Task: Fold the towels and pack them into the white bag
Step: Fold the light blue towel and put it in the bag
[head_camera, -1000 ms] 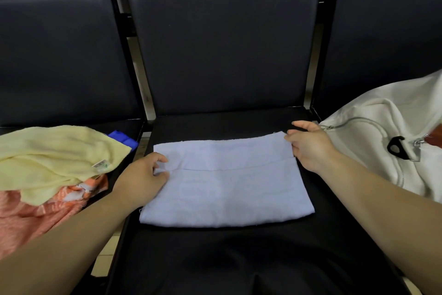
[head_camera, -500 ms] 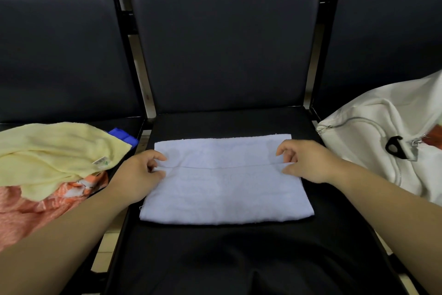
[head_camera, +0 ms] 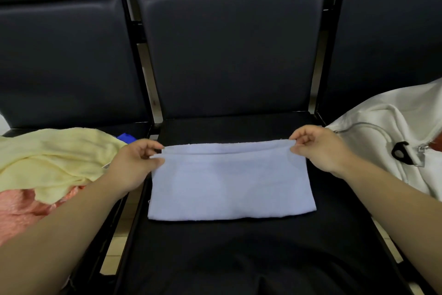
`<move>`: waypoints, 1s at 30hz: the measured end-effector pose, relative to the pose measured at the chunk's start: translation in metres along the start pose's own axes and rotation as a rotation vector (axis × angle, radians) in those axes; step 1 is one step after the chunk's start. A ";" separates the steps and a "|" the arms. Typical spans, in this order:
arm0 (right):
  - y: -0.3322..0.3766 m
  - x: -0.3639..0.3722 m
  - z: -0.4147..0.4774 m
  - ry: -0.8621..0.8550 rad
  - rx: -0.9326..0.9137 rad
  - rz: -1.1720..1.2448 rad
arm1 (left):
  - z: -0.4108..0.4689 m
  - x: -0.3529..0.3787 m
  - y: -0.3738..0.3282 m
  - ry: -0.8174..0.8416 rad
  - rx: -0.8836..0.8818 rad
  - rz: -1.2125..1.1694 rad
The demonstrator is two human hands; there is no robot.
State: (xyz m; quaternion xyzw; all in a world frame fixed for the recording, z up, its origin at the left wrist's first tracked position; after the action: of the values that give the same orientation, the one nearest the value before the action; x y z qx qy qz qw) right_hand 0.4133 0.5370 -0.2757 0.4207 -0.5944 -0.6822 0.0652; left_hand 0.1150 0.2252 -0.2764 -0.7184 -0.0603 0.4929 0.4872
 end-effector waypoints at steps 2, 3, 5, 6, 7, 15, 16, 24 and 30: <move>0.004 -0.001 0.008 -0.083 -0.025 0.049 | 0.008 -0.002 -0.006 -0.041 -0.009 -0.042; 0.005 -0.001 0.013 -0.111 -0.033 0.061 | 0.013 -0.002 -0.007 -0.056 -0.008 -0.043; 0.001 0.002 0.022 -0.144 -0.023 0.059 | 0.024 0.001 -0.004 -0.083 -0.022 -0.004; -0.003 0.005 0.027 -0.152 -0.014 0.047 | 0.030 0.003 -0.002 -0.102 -0.032 0.026; -0.008 0.008 0.031 -0.156 -0.009 0.025 | 0.035 0.007 -0.001 -0.123 -0.042 0.050; -0.026 0.021 0.043 -0.238 -0.061 -0.197 | 0.049 0.031 0.004 -0.206 -0.130 0.259; -0.022 0.019 0.040 -0.255 -0.099 -0.237 | 0.043 0.030 -0.002 -0.231 -0.089 0.316; -0.009 0.033 0.005 0.279 -0.233 -0.701 | -0.054 0.138 -0.053 0.340 0.312 0.689; -0.010 0.036 -0.055 0.452 -0.050 -0.766 | -0.026 0.134 -0.064 0.379 0.304 0.917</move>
State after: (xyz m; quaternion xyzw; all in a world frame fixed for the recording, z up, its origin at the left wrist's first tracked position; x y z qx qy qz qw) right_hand 0.4304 0.4777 -0.2991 0.7474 -0.3500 -0.5621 -0.0536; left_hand 0.2279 0.3174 -0.3137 -0.6688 0.4221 0.5202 0.3223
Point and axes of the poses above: each hand's wrist, its own z-axis towards the middle knuckle, its own x-axis out of the palm, y = z × x, the point moved 5 cm from there along z, towards the middle knuckle, and after that the axes turned 6 degrees about z, right-handed, at the moved point
